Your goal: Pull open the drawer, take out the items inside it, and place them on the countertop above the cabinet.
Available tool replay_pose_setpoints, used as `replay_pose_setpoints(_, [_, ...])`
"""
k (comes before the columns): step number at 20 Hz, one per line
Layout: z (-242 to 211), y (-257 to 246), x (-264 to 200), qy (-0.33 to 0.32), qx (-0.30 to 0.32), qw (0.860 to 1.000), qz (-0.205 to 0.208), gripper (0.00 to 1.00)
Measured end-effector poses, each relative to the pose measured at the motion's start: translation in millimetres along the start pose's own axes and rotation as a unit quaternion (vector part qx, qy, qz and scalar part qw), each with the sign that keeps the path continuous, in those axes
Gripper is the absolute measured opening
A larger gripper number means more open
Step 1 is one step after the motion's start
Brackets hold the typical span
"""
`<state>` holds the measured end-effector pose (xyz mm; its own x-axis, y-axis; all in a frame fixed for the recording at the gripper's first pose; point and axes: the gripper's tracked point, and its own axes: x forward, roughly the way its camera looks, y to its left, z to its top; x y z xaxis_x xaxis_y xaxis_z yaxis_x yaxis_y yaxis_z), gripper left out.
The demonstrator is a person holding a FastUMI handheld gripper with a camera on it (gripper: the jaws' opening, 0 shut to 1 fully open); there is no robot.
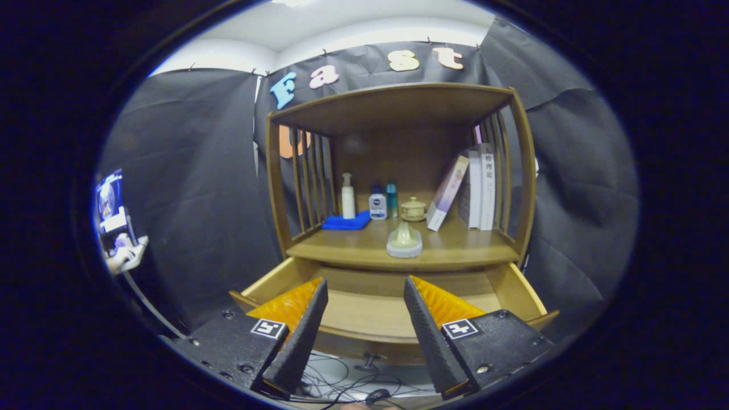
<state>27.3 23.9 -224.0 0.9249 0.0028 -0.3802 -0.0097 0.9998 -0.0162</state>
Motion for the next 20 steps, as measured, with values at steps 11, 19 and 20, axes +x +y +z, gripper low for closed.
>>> replay_pose_setpoints(11, [-123.1, -9.9, 19.1, 0.054, 0.014, 0.997, -0.05, 0.86])
replay_pose_setpoints(19, [-148.0, -3.4, 41.7, 0.079, 0.057, 0.992, -0.086, 0.86])
replay_pose_setpoints(20, [-147.3, -4.8, 43.9, 0.076, 0.056, 0.991, -0.093, 0.86])
